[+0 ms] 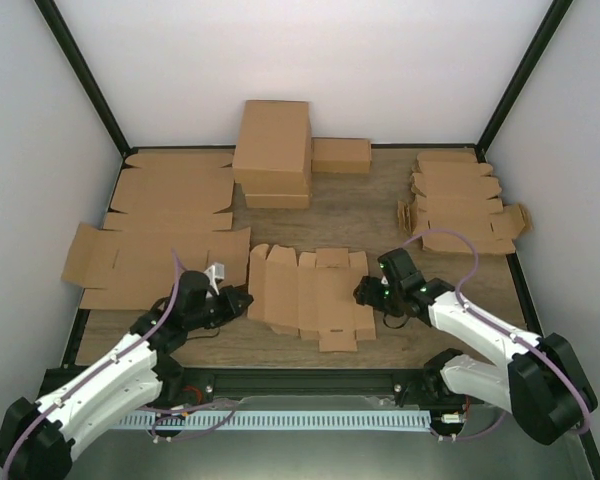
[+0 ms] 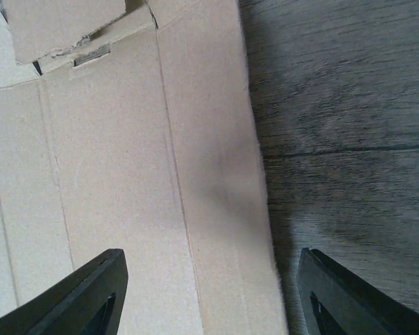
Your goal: Fold the paper box
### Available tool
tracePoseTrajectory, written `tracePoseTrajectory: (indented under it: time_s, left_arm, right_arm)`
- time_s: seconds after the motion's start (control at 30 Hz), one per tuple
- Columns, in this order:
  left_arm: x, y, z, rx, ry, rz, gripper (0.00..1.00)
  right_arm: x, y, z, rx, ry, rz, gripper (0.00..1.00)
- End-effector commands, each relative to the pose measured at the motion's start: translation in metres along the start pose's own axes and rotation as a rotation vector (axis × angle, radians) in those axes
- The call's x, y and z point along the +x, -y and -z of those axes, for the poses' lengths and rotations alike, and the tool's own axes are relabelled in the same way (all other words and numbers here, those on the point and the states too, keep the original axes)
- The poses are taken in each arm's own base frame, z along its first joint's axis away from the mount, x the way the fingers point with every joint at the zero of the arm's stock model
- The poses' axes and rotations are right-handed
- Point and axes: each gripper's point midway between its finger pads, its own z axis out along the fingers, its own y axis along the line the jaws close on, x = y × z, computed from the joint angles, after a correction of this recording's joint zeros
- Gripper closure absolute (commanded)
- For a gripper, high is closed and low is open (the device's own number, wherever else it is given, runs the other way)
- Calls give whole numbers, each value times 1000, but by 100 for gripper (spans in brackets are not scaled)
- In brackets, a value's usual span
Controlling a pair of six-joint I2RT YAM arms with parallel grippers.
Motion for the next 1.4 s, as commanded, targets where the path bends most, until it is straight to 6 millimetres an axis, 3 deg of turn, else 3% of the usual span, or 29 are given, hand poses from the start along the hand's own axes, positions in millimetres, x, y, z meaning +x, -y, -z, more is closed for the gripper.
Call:
tracePoseTrajectory:
  time_s: [0.0,0.3,0.47,0.57,0.67,0.77,0.9,1.13,1.27,1.37]
  left_arm:
    - [6,5,2,1,32,100,96]
    - [28,27,-4,-26,-12,62,89]
    - [30,28,-2,-59,9,6,43]
    - [12,29,10,-147,78,-81,21]
    - [-10,30,26,-268,147,-182,6]
    - [-28,51,30,-295,154,-327,4]
    - [-37,69,13,-335,91,-553,5]
    - [-45,112,-20,-234,78,-802,7]
    - [-50,132,-28,-199,77,-886,8]
    - [-41,153,-31,-108,39,-980,8]
  right_arm:
    - [-3,0,-3,6,2,-10,31]
    - [-25,4,-17,93,38,34,30]
    - [-40,-7,-31,86,39,97,30]
    - [-54,-17,-39,89,38,159,31]
    - [-68,-25,-44,104,47,221,33]
    - [-77,-35,-44,87,56,283,38]
    - [-76,-56,-33,-22,74,374,50]
    - [-73,-78,-12,-136,90,459,97]
    - [-70,-82,-6,-146,72,501,99]
    - [-73,-98,10,-190,93,563,99]
